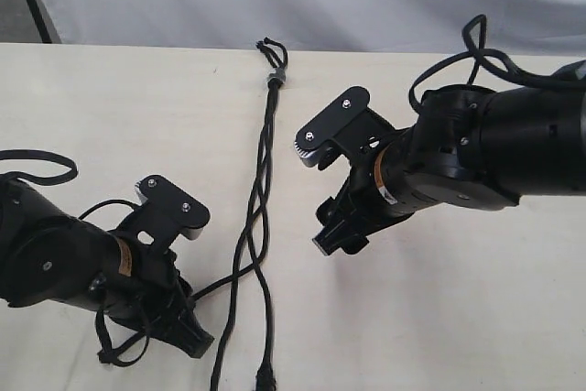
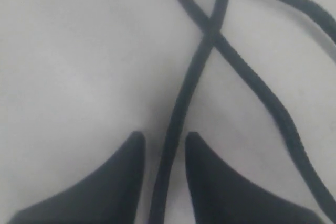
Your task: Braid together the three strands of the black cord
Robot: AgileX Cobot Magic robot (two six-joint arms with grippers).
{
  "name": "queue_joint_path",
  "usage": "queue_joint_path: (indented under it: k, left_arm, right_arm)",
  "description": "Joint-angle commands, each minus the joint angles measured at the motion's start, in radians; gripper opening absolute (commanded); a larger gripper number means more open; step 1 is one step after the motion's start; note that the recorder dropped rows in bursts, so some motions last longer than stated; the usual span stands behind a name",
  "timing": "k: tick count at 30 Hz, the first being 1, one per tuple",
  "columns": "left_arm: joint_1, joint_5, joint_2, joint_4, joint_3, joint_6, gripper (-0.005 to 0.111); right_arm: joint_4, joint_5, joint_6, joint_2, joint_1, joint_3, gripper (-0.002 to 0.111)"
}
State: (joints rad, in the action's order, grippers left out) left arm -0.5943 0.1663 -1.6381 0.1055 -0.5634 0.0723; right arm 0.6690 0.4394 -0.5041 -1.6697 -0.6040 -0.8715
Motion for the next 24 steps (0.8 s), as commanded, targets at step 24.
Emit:
queue_joint_path:
  k: [24]
  left_arm:
    - [0.003,-0.125,0.455,-0.054,0.165,-0.013,0.026]
  right_arm:
    - [-0.131,-0.012,0.0,0.412,0.005,0.001,0.079]
